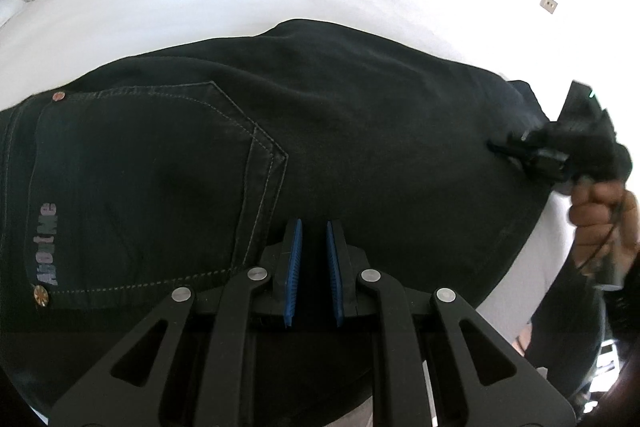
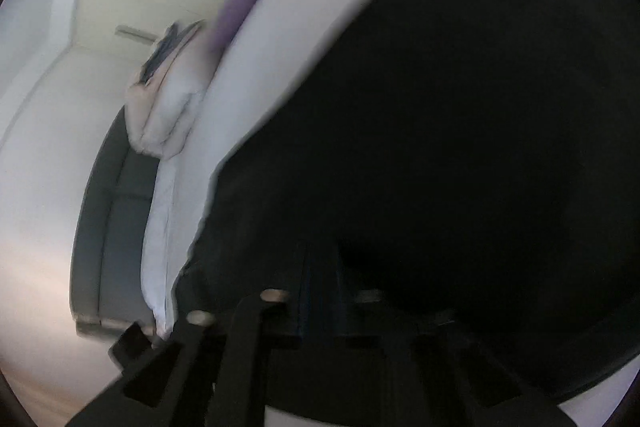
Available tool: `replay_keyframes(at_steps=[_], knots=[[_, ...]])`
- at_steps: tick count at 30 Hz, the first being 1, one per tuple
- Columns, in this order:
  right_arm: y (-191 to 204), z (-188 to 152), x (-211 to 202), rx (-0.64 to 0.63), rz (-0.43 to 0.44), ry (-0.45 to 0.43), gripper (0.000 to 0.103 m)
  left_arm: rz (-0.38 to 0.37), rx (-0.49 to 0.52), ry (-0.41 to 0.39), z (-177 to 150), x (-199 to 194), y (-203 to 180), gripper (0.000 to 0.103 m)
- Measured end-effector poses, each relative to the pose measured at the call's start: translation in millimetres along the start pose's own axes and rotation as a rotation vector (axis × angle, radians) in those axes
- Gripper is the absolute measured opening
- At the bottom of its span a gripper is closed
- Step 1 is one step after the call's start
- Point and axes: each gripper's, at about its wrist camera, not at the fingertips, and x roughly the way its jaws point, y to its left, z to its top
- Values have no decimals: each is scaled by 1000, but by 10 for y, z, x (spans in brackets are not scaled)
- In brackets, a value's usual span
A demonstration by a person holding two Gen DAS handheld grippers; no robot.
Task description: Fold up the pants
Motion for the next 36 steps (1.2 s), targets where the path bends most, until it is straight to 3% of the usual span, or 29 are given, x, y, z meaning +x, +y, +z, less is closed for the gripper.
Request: replay_keyframes(at_steps=[1, 5, 8, 11, 14, 16, 19, 25, 27, 30, 34, 36], knots=[[-75, 26, -76, 20, 4, -29, 0, -8, -5, -4, -10, -22, 26, 13], [-676, 310, -904, 165, -121, -291, 0, -7, -15, -28, -50, -124, 64, 13], [-842, 336, -1421, 196, -214, -387, 0, 37, 42, -64, 53, -323, -46, 13], [-867, 240, -1578, 174, -224, -391, 0, 72, 53, -113, 253, -468, 52, 13], [-779, 82, -1569, 143, -219, -371, 4, 143, 9, -69, 324, -372, 420, 13], [-632, -33, -1473, 123, -194, -348, 4, 188, -23, -31, 249, -311, 720, 13], [-224, -48, -1210, 30, -153, -278, 4, 141, -64, -59, 129, -481, 1053, 13], [967, -320, -652, -262, 8, -72, 8, 160, -117, -101, 33, -645, 1342, 13], [1338, -389, -207, -301, 74, 36, 13, 147, -138, -110, 8, -663, 1419, 13], [1828, -439, 648, -365, 94, 173, 13, 127, -153, -114, -10, -654, 1434, 13], [1905, -415, 1491, -305, 111, 307, 13, 99, -178, -117, -45, -674, 1555, 13], [1798, -407, 1763, -279, 79, 305, 13, 89, -187, -118, -45, -667, 1596, 13]])
